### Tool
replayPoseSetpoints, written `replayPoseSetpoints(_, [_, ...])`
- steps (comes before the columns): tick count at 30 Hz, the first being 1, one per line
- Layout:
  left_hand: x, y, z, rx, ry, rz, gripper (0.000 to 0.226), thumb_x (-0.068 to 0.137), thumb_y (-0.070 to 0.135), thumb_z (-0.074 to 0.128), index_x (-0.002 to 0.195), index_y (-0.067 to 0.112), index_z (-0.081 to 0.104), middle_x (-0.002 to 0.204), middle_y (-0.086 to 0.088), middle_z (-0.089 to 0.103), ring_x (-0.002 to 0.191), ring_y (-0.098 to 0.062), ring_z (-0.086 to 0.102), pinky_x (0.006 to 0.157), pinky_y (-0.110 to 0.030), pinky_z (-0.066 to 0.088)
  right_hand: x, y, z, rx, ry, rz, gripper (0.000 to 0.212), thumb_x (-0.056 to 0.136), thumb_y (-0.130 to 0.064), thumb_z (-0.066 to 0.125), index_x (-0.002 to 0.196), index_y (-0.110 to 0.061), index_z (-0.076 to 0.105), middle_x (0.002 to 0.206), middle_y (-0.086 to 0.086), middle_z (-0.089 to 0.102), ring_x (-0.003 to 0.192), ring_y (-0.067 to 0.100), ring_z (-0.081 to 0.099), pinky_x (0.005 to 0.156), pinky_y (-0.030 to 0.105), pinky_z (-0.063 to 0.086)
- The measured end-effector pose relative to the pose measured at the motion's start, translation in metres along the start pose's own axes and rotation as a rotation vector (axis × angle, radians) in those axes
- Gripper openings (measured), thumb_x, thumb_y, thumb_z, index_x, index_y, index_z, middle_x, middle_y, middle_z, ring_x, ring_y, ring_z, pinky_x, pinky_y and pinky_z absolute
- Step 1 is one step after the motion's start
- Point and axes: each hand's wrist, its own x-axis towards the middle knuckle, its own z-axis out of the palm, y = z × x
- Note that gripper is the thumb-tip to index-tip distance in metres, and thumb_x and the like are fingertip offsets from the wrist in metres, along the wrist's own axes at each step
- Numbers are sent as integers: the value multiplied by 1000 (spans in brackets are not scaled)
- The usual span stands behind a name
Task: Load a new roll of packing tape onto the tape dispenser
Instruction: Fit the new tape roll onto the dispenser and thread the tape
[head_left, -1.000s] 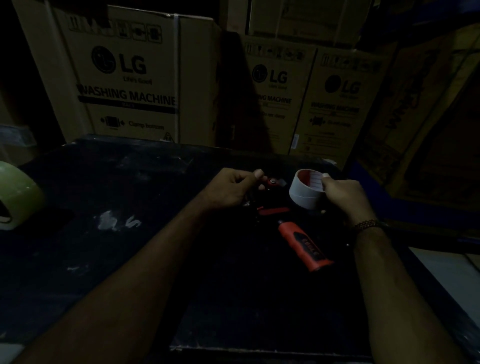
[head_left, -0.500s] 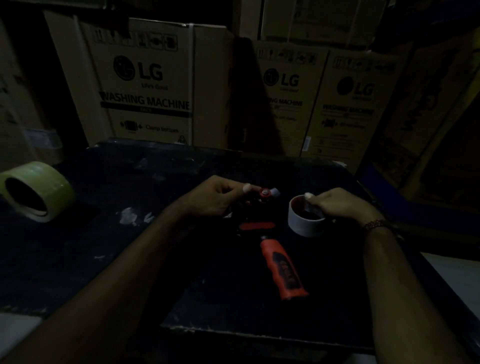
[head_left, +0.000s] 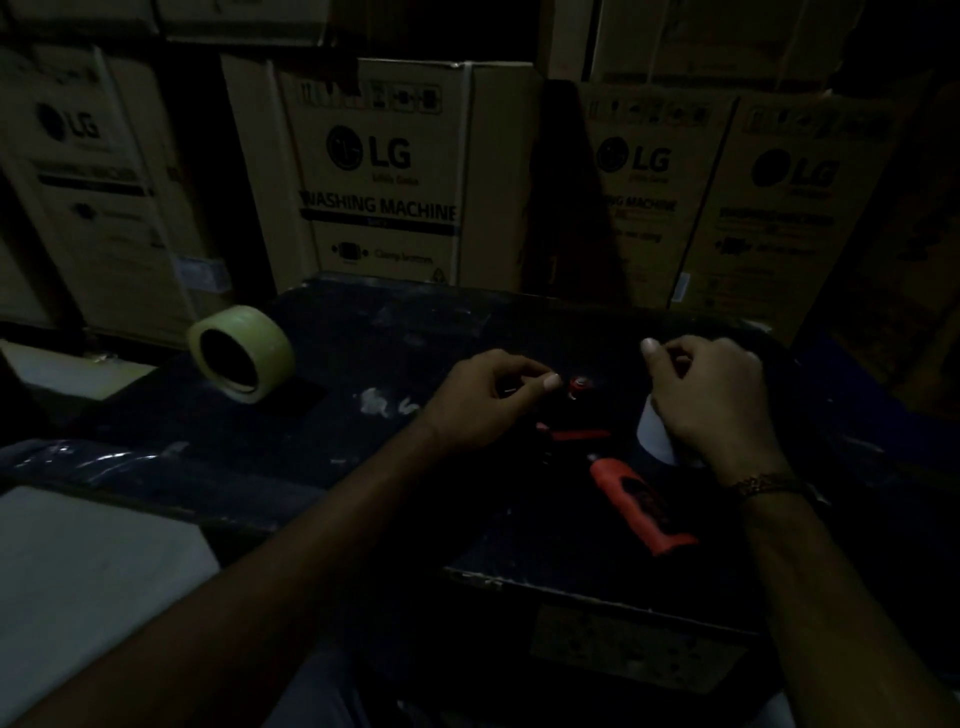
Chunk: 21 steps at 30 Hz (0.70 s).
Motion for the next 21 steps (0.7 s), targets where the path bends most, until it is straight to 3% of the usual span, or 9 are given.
replayPoseSetpoints(3, [-17,7,-11,6,70,54,32,101,44,67,123,23,78,116,5,71,108,-6,69,95,-32,60,-21,-38,1,88,33,-145,59,99,-64,44,108,-18,79,105,14,73,104,35,67,88,44,58])
replayPoseSetpoints(7, [-42,1,-37,109,235,125,28,101,41,67,120,24,78,117,7,68,108,-3,66,91,-32,60,-43,-75,12,114,-15,-282,39,102,-50,55,110,-20,79,107,10,71,104,29,64,84,35,49])
replayPoseSetpoints(12, [-64,-23,-75,288,616,103,26,101,37,68,119,21,77,124,1,63,115,-13,63,93,-40,57,-55,-99,27,197,-120,-359,38,101,-48,57,109,-20,80,102,5,68,100,25,64,82,30,44])
replayPoseSetpoints(16, [-73,-47,-103,469,959,-204,61,90,45,77,144,26,56,160,-13,36,144,-33,40,109,-47,50,-64,-116,30,266,-189,-389,50,96,-60,48,108,-23,79,102,-1,67,100,20,66,89,42,57])
replayPoseSetpoints(18, [-76,-57,-110,340,1084,-390,85,81,46,86,150,23,42,165,-18,21,147,-38,34,108,-45,50,-68,-121,31,307,-192,-390,46,98,-57,51,109,-22,79,104,0,68,100,20,66,90,45,58])
replayPoseSetpoints(21, [-79,-65,-118,110,1120,-616,114,70,45,96,155,14,27,164,-22,19,147,-42,33,110,-45,48,-74,-125,34,327,-190,-414,37,102,-48,56,111,-20,78,104,0,68,102,20,66,90,42,57])
